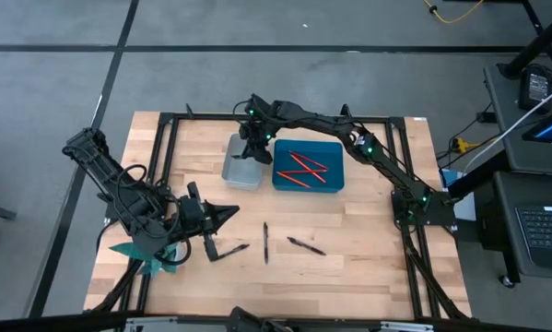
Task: Sort pens & pencils
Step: Put the black pen into the gray bin
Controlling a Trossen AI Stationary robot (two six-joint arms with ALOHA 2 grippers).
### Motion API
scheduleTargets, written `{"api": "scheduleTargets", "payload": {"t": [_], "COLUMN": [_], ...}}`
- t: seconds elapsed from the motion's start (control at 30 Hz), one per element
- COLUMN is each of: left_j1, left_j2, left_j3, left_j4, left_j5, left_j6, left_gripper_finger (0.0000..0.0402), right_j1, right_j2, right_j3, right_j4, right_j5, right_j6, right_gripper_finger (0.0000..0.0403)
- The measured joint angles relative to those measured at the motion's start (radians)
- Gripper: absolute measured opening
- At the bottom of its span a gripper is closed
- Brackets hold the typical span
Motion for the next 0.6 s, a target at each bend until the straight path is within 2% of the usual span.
{"api": "scheduleTargets", "payload": {"t": [0.6], "left_j1": [0.000], "left_j2": [0.000], "left_j3": [0.000], "left_j4": [-0.016], "left_j5": [0.000], "left_j6": [0.061], "left_gripper_finger": [0.0000], "right_j1": [0.002], "right_j2": [0.001], "right_j3": [0.000], "right_j4": [0.041], "right_j5": [-0.002], "right_j6": [0.016], "right_gripper_finger": [0.0027]}}
